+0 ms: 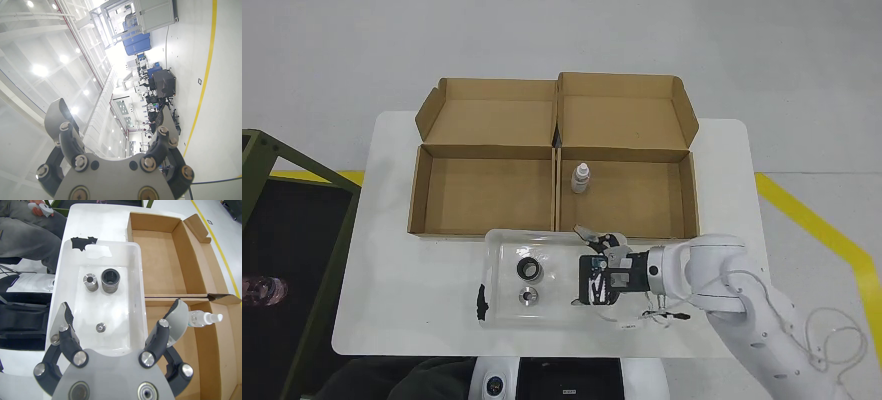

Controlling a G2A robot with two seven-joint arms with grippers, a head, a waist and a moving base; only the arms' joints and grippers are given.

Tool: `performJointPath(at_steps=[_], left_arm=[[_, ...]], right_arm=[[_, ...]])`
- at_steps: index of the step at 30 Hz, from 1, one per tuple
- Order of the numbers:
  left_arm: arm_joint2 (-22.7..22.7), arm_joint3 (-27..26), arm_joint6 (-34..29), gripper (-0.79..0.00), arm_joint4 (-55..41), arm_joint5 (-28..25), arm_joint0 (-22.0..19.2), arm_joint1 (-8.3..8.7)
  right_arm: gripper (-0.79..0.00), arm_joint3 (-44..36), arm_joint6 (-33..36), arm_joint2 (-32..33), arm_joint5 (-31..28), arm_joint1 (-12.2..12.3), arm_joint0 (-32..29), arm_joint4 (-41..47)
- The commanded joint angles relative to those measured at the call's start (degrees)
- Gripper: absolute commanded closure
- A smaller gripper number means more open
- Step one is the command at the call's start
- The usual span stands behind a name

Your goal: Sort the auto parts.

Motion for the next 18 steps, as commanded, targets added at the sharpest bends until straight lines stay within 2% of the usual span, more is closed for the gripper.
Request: performJointPath(at_steps=[1, 18], left_arm=[[0.0, 0.0, 0.0, -0.785, 0.0, 0.0, 0.0, 0.0], [0.0, 0.0, 0.0, -0.785, 0.0, 0.0, 0.0, 0.0]], right_arm=[[-0.785, 0.0, 0.6, -0.5, -0.1, 0.2, -0.5, 0.0], [-0.785, 3.6, 2.3, -5.9, -1.7, 0.8, 0.3, -5.8]])
